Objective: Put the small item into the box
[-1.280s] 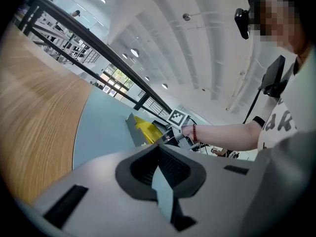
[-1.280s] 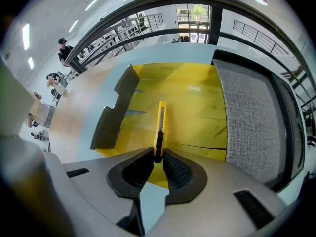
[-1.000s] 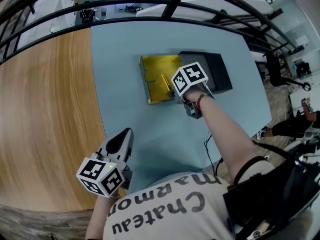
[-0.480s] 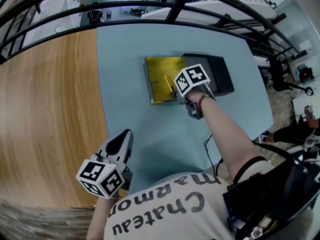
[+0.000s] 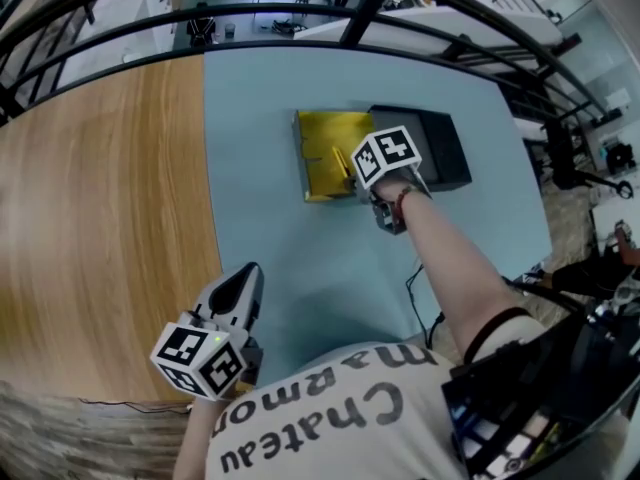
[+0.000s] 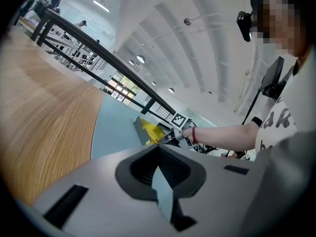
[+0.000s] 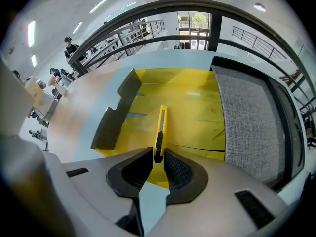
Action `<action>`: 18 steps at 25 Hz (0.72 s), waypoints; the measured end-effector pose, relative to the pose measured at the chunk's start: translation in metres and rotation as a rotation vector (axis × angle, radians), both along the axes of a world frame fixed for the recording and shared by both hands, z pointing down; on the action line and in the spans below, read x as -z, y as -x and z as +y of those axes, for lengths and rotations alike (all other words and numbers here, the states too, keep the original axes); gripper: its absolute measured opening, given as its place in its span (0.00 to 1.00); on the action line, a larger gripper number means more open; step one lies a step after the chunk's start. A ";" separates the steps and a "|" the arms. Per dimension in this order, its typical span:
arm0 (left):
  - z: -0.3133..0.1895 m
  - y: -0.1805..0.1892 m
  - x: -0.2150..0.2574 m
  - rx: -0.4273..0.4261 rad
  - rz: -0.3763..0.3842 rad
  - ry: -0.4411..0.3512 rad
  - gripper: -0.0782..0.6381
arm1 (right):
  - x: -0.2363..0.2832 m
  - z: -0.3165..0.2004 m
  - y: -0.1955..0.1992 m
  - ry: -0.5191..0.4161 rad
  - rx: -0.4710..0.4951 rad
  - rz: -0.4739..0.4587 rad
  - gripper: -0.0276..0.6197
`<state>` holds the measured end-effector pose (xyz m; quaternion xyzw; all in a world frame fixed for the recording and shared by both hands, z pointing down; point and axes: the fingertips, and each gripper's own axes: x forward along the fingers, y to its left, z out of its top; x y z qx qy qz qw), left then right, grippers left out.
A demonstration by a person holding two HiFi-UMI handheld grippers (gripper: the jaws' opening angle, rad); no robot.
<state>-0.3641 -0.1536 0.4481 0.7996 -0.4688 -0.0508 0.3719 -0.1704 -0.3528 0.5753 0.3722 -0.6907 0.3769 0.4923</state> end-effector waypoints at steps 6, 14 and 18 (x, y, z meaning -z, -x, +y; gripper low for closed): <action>0.010 0.001 0.004 0.020 -0.015 0.003 0.11 | -0.002 0.000 0.002 0.010 -0.007 -0.020 0.21; 0.022 -0.010 0.013 0.024 -0.032 0.004 0.11 | 0.002 0.001 -0.002 -0.059 -0.006 -0.021 0.21; 0.020 -0.014 0.024 0.006 -0.073 -0.010 0.11 | 0.017 -0.006 0.001 -0.194 -0.057 -0.117 0.20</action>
